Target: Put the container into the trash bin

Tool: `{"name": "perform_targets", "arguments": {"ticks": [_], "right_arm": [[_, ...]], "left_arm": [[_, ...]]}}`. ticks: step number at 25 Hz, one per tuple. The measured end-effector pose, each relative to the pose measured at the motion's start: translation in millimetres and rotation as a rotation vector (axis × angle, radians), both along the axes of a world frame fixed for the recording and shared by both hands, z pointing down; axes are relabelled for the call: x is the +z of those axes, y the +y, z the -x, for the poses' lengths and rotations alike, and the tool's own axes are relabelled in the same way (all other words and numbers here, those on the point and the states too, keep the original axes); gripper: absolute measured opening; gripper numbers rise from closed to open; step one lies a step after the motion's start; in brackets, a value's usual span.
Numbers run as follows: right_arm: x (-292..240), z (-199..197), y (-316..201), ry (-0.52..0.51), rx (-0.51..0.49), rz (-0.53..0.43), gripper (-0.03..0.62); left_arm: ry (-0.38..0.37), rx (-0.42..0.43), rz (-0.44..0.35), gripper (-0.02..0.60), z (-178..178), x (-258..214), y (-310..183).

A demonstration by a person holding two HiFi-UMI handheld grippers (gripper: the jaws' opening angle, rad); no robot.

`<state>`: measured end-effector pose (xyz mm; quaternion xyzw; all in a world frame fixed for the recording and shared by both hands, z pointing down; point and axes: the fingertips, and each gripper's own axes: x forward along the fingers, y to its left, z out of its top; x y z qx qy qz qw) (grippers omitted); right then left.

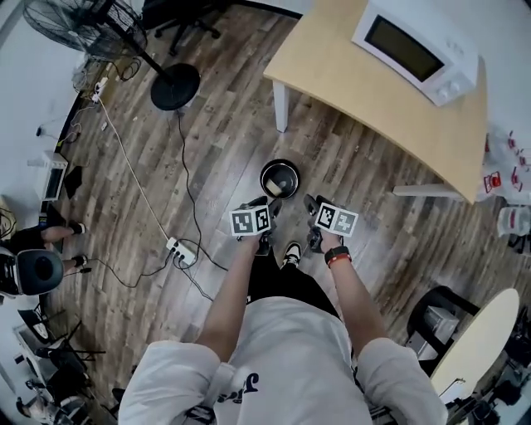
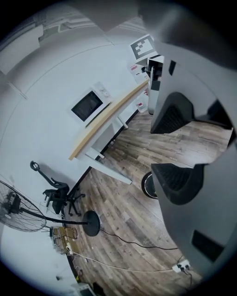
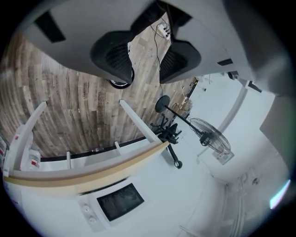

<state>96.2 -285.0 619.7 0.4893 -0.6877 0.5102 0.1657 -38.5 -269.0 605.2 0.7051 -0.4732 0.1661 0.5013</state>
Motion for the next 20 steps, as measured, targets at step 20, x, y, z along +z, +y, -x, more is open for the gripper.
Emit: {"name": "perform_targets", "arguments": {"ticks": [20], "right_arm": [[-213.4,-31.4,49.5,0.112,-0.153,-0.446,0.147]], "left_arm": [[-0.174,-0.007,-0.444,0.158,-7.3,-210.0,60.7]]}}
